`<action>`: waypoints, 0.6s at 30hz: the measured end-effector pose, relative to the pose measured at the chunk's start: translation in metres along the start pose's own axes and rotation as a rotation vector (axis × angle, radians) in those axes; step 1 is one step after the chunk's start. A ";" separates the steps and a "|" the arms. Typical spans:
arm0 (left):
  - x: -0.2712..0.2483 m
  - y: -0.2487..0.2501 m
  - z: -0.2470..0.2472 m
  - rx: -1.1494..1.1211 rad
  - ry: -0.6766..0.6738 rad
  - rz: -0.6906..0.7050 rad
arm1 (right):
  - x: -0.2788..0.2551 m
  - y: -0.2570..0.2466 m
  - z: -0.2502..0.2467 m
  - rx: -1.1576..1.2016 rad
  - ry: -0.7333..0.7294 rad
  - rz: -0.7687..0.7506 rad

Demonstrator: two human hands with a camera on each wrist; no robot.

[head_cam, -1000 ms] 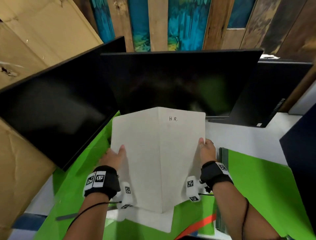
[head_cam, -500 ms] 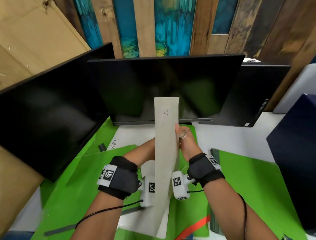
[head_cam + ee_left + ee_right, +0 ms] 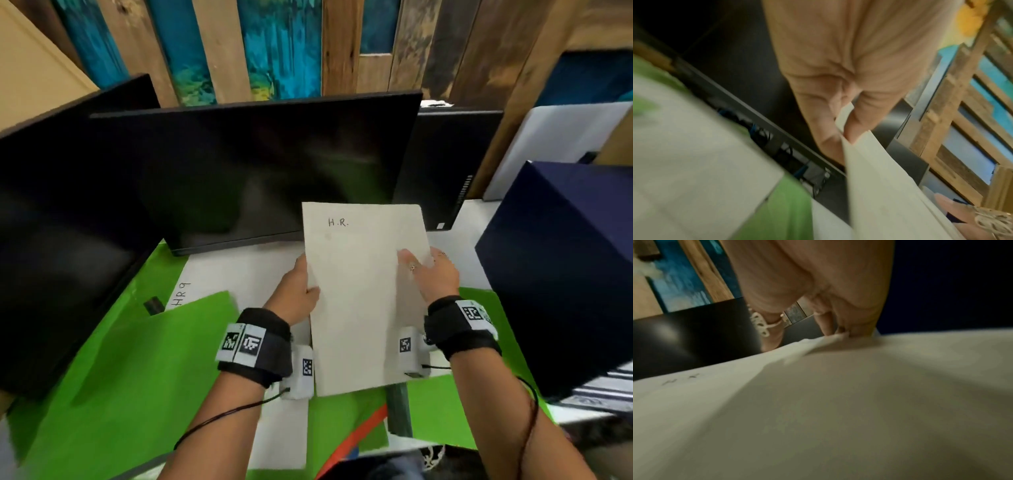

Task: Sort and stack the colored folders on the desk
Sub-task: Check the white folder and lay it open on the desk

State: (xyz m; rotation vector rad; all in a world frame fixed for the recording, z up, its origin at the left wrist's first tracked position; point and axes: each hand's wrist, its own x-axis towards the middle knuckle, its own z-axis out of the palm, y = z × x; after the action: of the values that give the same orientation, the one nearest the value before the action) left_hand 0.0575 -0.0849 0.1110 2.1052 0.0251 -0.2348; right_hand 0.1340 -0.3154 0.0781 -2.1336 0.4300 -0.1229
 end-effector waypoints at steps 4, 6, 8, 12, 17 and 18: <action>0.021 0.004 0.039 0.137 0.151 -0.009 | -0.001 0.025 -0.032 -0.331 -0.150 0.042; 0.029 0.005 0.066 0.158 0.129 -0.011 | -0.005 0.043 -0.044 -0.478 -0.132 0.097; 0.038 0.003 0.097 0.208 0.052 -0.017 | -0.003 0.063 -0.052 -0.557 -0.093 0.187; 0.047 -0.007 0.150 0.446 -0.084 -0.035 | 0.000 0.093 -0.066 -0.664 -0.158 0.373; 0.051 -0.013 0.179 0.626 -0.136 -0.075 | 0.005 0.114 -0.069 -0.732 -0.216 0.429; 0.051 -0.014 0.180 0.649 -0.147 -0.081 | 0.005 0.116 -0.067 -0.762 -0.224 0.414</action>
State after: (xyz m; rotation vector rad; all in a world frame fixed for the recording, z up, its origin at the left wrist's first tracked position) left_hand 0.0776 -0.2347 -0.0007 2.7273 -0.0626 -0.4979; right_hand 0.0922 -0.4292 0.0212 -2.6874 0.8727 0.6004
